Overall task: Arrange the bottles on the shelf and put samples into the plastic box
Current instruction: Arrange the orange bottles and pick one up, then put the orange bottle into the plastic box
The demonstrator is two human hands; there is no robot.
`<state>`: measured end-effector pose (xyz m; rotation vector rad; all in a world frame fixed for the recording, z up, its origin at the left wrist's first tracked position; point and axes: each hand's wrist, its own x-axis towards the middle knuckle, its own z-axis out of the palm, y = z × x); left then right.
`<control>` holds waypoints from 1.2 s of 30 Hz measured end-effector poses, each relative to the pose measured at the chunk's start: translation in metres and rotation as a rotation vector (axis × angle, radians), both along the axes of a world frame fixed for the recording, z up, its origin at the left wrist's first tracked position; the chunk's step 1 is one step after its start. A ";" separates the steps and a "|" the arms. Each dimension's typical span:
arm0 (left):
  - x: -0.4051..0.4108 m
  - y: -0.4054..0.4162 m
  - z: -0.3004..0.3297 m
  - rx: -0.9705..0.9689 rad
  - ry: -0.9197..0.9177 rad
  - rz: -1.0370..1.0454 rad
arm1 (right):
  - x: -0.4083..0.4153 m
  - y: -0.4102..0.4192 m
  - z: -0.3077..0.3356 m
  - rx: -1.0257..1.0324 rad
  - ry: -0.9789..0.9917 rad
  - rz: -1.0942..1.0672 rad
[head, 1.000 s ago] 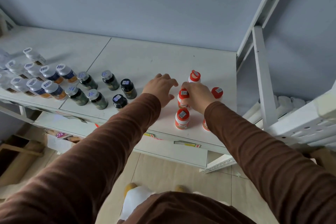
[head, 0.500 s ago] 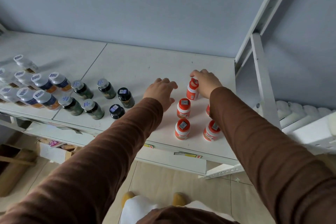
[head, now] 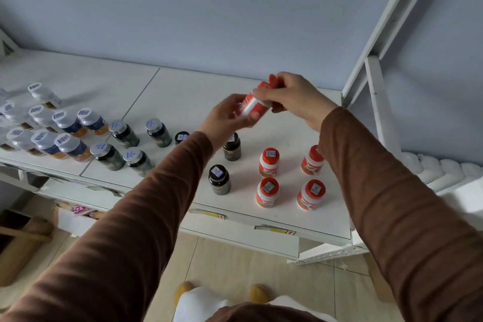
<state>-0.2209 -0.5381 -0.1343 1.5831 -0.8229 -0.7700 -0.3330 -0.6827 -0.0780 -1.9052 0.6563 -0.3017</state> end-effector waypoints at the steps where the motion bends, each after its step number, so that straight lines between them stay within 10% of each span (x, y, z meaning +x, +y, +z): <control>1: -0.001 0.003 0.005 -0.072 0.140 -0.036 | 0.002 0.005 0.009 0.027 -0.021 -0.012; 7: -0.011 0.013 0.024 -0.257 0.908 -0.194 | 0.012 0.027 0.033 0.053 -0.115 -0.049; 13: -0.014 0.024 0.015 -0.273 1.049 -0.262 | 0.009 0.043 0.032 -0.124 -0.096 -0.028; 19: -0.012 0.035 0.013 -0.207 0.886 -0.156 | -0.003 0.040 0.025 -0.068 -0.114 0.013; 26: -0.014 0.050 0.016 -0.134 0.280 -0.041 | -0.003 0.047 0.013 0.181 -0.187 0.096; 36: -0.011 0.125 0.025 -0.014 -0.157 0.443 | 0.048 0.127 0.006 -0.123 -0.160 0.230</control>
